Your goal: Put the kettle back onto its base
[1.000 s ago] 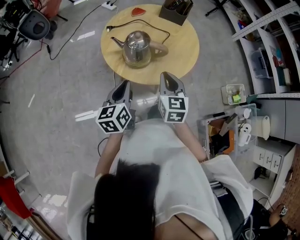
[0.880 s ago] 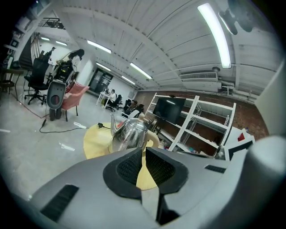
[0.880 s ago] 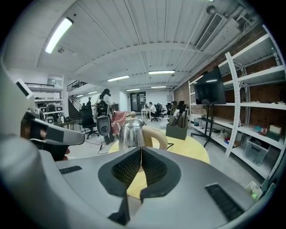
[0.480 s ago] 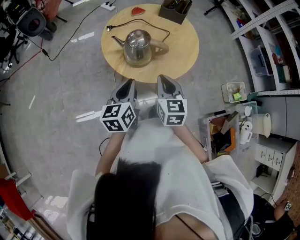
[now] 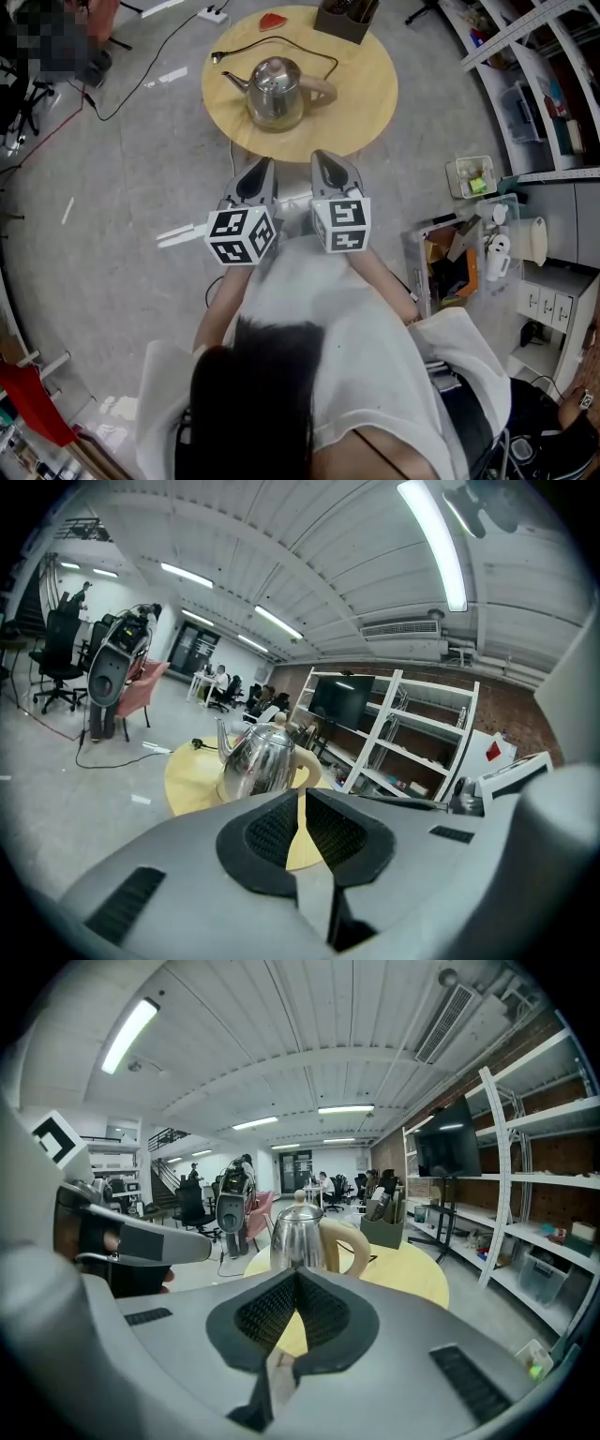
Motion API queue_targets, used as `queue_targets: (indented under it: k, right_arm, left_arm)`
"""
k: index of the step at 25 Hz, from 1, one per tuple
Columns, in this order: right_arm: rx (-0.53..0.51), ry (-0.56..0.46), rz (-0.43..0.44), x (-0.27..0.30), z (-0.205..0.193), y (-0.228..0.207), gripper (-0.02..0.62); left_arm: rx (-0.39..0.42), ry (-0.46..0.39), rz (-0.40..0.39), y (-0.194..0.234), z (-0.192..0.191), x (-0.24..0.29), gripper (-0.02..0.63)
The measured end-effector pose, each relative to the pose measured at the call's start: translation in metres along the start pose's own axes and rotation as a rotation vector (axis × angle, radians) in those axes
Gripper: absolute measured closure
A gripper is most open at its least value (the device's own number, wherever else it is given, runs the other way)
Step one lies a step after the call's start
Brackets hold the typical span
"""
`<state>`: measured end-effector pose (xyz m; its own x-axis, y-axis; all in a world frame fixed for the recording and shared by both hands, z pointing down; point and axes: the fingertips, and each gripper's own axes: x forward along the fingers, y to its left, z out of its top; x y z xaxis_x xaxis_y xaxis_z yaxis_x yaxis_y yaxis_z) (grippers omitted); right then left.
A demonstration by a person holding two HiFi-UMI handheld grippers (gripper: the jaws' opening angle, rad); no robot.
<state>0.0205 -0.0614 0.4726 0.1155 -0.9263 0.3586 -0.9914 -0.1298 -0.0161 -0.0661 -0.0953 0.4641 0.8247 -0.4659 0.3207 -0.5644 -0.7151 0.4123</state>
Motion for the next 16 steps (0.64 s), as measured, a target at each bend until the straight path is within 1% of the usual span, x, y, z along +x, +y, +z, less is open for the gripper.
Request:
queue_targets:
  k: [5,11,16]
  right_arm:
    - [0.005,0.01,0.0,0.001,-0.004,0.003,0.569]
    - [-0.01,0.007,0.011,0.003,-0.003,0.011,0.569]
    - [-0.022,0.011,0.004,0.002,-0.005,0.01,0.569]
  left_arm:
    - [0.013,-0.008,0.003,0.002,0.001,-0.005,0.56]
    - [0.018,0.004,-0.005,0.003,-0.001,-0.006,0.56]
    - [0.011,0.013,-0.007,0.004,-0.004,-0.005,0.56]
